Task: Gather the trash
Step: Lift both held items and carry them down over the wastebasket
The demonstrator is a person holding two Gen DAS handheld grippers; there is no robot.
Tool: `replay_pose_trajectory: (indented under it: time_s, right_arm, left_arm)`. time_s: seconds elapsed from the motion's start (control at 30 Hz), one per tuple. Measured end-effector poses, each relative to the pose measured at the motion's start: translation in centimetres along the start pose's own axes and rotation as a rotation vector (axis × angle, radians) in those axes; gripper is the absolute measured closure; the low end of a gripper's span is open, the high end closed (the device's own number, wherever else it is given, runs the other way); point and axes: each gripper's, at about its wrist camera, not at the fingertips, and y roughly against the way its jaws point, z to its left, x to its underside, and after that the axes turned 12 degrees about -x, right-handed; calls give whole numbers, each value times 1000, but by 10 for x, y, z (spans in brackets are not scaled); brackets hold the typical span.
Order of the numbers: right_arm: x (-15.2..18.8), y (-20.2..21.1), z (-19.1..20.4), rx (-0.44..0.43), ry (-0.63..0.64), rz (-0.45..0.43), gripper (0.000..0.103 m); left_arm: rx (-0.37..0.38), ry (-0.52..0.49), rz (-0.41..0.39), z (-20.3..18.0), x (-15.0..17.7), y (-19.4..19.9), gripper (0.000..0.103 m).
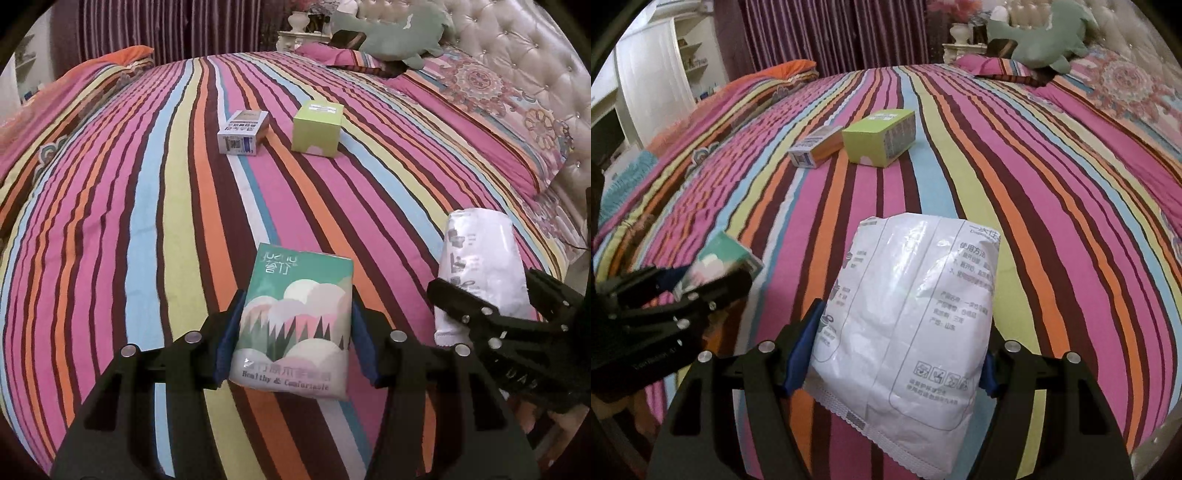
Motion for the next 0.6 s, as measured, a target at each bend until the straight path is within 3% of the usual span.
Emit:
replay_pose_trajectory:
  time_s: [0.6]
  right_arm:
    - [61, 71, 22, -97, -66, -29, 37]
  left_arm:
    - [-2, 6, -14, 5, 86, 77, 51]
